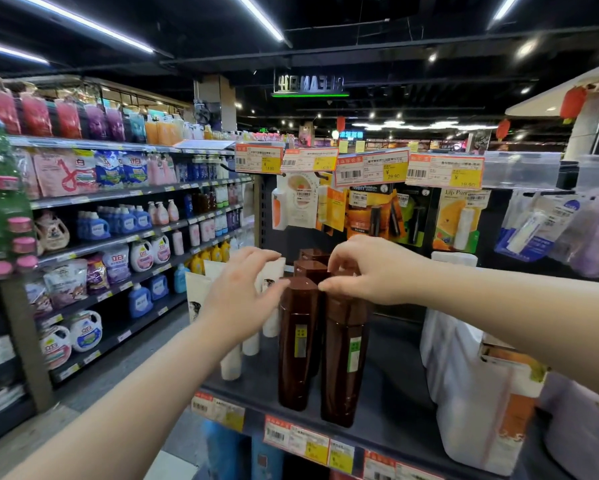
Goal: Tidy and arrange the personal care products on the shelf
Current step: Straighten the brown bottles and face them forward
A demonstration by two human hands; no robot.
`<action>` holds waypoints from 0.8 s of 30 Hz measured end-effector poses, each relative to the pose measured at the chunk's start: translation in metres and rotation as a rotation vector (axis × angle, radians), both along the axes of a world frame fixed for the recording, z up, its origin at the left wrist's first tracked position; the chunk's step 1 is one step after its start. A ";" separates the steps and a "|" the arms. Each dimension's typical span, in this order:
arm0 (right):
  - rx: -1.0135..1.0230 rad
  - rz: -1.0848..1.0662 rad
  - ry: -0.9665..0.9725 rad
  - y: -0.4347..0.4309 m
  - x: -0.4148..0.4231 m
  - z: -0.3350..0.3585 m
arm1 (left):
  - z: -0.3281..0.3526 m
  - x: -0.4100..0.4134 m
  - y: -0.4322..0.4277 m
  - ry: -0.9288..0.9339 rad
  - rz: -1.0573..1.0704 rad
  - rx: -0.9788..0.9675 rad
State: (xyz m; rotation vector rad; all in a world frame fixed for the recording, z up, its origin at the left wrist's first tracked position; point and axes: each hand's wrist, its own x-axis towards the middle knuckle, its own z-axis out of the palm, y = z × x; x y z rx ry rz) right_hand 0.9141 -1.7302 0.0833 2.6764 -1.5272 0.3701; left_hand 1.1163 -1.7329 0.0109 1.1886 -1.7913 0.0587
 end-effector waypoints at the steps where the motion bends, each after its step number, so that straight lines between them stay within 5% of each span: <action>1: -0.030 0.014 -0.026 0.001 0.005 0.002 | 0.003 0.010 0.000 -0.002 0.046 -0.038; 4: -0.066 0.070 -0.047 0.000 0.032 0.005 | 0.008 0.047 -0.005 -0.034 0.205 -0.043; 9: -0.058 0.116 0.061 -0.011 0.095 -0.007 | 0.003 0.099 -0.014 -0.141 0.371 0.208; 16: -0.003 -0.007 0.187 -0.035 0.149 -0.030 | -0.028 0.110 -0.026 0.015 0.224 0.457; 24: -0.079 -0.095 0.145 -0.048 0.157 -0.042 | -0.047 0.100 -0.039 0.122 0.253 0.469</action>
